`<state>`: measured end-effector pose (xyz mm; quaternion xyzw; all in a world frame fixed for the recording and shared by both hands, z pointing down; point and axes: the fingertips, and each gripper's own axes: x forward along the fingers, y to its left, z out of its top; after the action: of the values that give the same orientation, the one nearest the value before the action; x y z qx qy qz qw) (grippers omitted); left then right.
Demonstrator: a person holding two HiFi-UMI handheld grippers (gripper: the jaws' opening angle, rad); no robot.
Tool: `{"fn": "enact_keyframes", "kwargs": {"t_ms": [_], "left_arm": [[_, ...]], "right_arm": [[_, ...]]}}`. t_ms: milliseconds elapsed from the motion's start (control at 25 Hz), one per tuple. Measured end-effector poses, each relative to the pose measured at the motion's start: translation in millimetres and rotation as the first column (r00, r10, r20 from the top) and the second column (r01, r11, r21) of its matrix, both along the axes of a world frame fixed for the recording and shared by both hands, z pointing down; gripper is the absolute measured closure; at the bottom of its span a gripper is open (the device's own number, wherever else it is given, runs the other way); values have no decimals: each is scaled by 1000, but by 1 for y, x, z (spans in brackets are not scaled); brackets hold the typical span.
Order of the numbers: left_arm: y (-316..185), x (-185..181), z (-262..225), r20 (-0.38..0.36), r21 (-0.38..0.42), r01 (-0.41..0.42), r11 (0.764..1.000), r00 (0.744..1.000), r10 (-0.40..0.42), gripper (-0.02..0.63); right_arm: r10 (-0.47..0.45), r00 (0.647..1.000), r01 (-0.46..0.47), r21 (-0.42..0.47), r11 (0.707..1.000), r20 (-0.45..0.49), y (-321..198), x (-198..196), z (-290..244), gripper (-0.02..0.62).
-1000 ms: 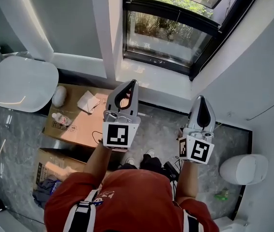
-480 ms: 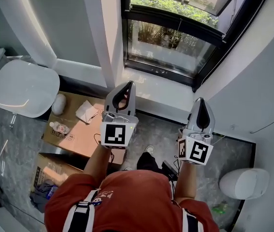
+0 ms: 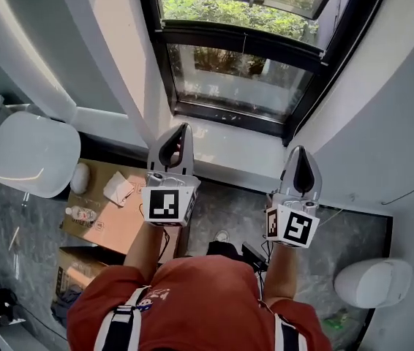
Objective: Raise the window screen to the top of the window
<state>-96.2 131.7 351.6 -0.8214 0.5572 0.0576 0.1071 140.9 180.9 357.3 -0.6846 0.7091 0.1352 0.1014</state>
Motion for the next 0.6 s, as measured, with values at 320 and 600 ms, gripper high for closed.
{"fn": "enact_keyframes", "kwargs": {"t_ms": [320, 600], "left_arm": [[-38, 49, 0, 27, 0, 18, 1000, 999, -18, 601], [-57, 56, 8, 19, 2, 42, 999, 999, -42, 601]], "right_arm": [[-7, 999, 6, 5, 1000, 47, -40, 52, 5, 586], [-18, 998, 17, 10, 1000, 56, -63, 64, 9, 586]]}}
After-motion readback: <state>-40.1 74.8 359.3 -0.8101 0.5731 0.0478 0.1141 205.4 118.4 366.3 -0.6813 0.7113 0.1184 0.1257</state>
